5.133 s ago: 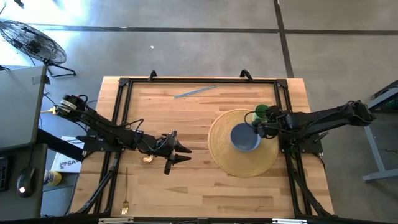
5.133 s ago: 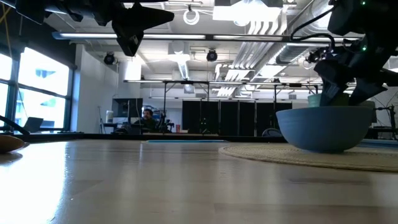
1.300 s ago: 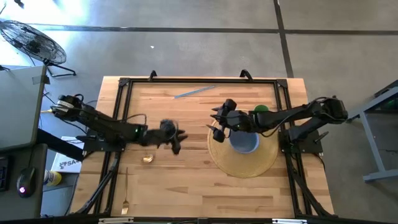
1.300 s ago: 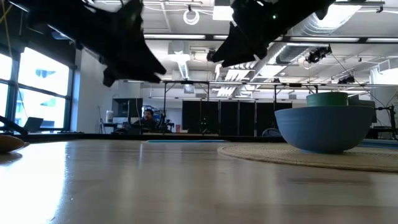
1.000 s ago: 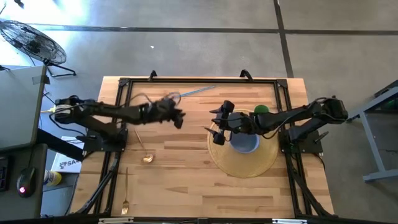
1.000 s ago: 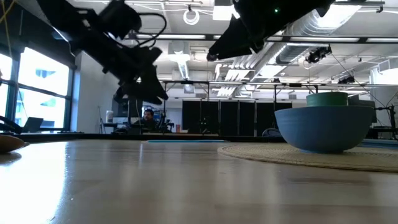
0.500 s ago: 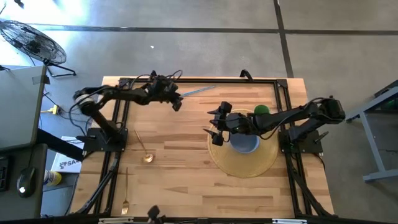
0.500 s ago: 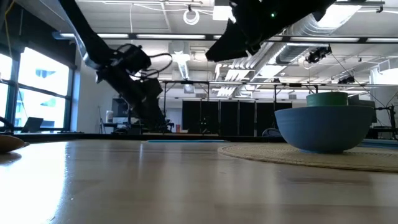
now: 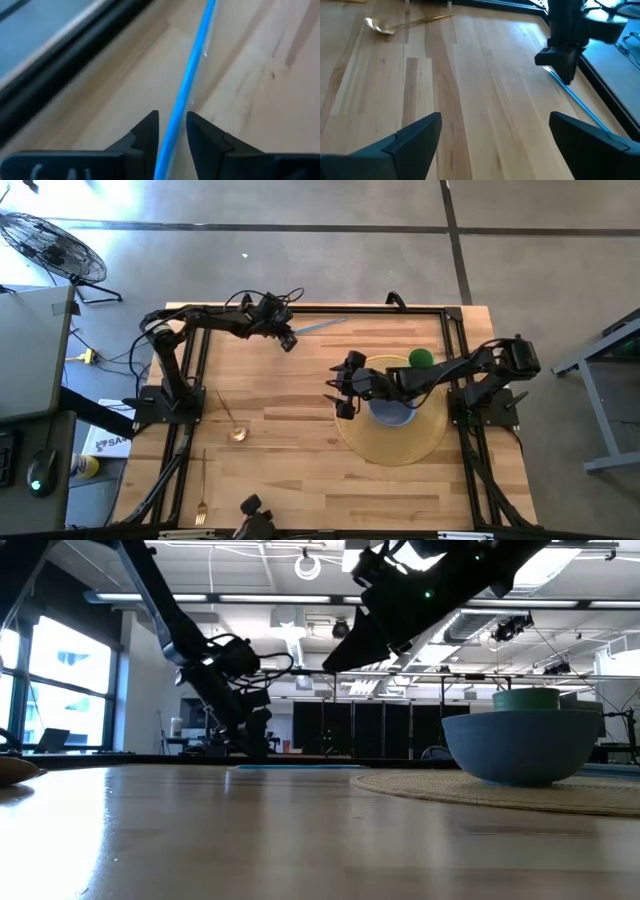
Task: Pick & Place Utensil
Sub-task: Put the blue straw into the green cup
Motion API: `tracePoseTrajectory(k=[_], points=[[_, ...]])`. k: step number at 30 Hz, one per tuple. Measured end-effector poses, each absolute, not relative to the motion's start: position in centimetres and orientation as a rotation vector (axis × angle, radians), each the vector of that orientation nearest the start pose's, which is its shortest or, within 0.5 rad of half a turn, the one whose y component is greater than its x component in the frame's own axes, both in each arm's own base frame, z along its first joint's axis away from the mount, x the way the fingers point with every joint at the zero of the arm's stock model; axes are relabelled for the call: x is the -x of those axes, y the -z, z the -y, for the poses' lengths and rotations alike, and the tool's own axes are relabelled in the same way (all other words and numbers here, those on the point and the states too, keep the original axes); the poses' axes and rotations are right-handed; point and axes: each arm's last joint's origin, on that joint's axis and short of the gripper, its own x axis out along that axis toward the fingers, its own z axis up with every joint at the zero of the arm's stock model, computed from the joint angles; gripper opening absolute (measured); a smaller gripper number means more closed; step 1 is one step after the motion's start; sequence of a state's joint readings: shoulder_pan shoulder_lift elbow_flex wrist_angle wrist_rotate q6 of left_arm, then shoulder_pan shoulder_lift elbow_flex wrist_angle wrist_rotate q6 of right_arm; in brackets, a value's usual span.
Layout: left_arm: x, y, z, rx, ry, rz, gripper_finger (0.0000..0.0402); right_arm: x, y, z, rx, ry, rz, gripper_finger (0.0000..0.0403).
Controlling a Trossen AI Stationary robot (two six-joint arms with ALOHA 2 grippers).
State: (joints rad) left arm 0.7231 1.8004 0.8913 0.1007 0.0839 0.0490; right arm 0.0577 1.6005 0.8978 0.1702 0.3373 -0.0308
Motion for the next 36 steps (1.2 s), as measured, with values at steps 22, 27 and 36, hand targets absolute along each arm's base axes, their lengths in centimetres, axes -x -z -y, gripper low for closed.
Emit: tracePoseTrajectory(k=[22, 27, 36], points=[[-26.0, -12.4, -21.5, 0.274, -0.495, -0.885, 0.0003, -32.8, -22.0, -0.9, 0.220, 0.306, -0.519, 0.0364], [-26.7, -13.5, -19.2, 0.235, -0.471, -0.923, 0.0004, -31.5, -23.4, -1.7, 0.233, 0.348, -0.523, 0.0364], [-28.1, -17.1, -13.7, 0.246, -0.441, -0.904, 0.0002, -30.3, -24.5, -3.9, 0.187, 0.327, -0.502, 0.0364]])
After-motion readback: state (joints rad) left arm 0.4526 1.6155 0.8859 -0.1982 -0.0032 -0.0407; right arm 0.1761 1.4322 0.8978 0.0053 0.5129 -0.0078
